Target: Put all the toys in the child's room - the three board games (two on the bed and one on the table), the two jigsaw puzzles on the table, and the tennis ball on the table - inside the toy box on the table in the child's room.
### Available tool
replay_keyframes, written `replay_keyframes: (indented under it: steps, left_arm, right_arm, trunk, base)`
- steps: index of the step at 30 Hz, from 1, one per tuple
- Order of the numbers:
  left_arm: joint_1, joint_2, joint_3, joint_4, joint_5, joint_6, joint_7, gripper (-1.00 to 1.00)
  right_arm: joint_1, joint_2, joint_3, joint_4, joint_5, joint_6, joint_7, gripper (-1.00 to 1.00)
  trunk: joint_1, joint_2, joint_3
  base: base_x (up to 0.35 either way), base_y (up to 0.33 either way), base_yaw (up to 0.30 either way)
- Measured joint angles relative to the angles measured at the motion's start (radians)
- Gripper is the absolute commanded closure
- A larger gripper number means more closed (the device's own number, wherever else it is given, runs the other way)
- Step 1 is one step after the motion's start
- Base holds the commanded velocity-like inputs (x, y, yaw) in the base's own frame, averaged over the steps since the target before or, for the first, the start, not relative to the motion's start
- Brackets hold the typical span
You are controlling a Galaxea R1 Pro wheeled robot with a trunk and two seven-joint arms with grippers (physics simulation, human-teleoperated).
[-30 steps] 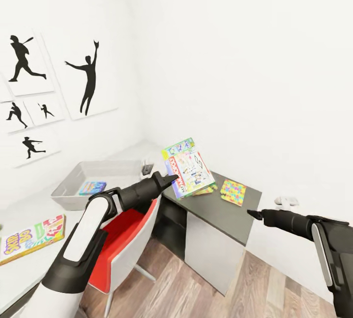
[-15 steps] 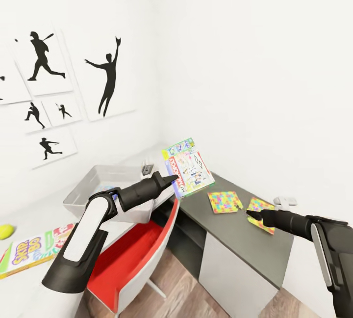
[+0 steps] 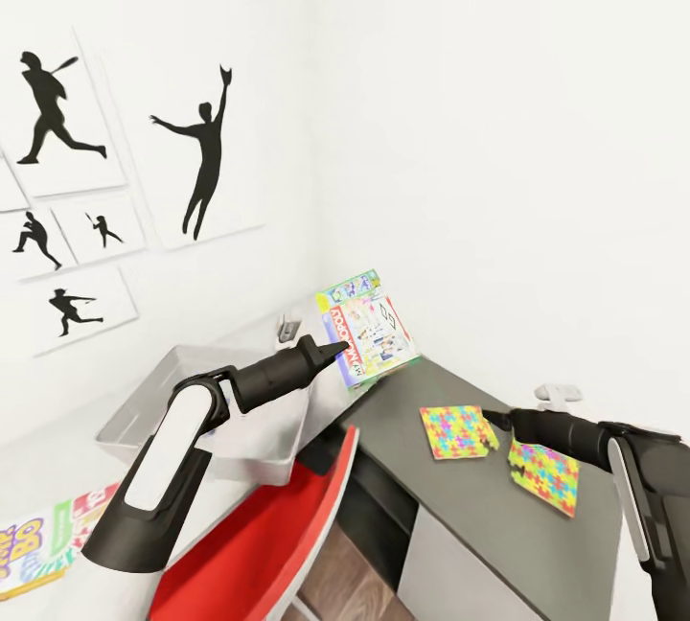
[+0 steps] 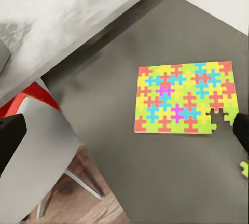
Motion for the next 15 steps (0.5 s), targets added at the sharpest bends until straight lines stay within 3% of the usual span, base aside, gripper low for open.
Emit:
replay_keyframes:
  steps: [7,15]
  left_arm:
    - [0.001,-0.001,-0.001,-0.001,-0.002,-0.002,0.001,1.00]
    - [0.001,-0.001,-0.001,-0.001,0.004,-0.003,0.000,1.00]
  right_arm:
    - [0.001,0.000,0.000,0.000,0.000,-0.007,0.000,-1.00]
    - [0.002,0.000,0.000,0.000,0.000,-0.010,0.000,-1.00]
  trunk:
    - [0.000,0.000,0.000]
    - [0.000,0.000,0.000]
  base:
    - [0.278,0.000,0.004]
    - [0.088,0.000,0.001]
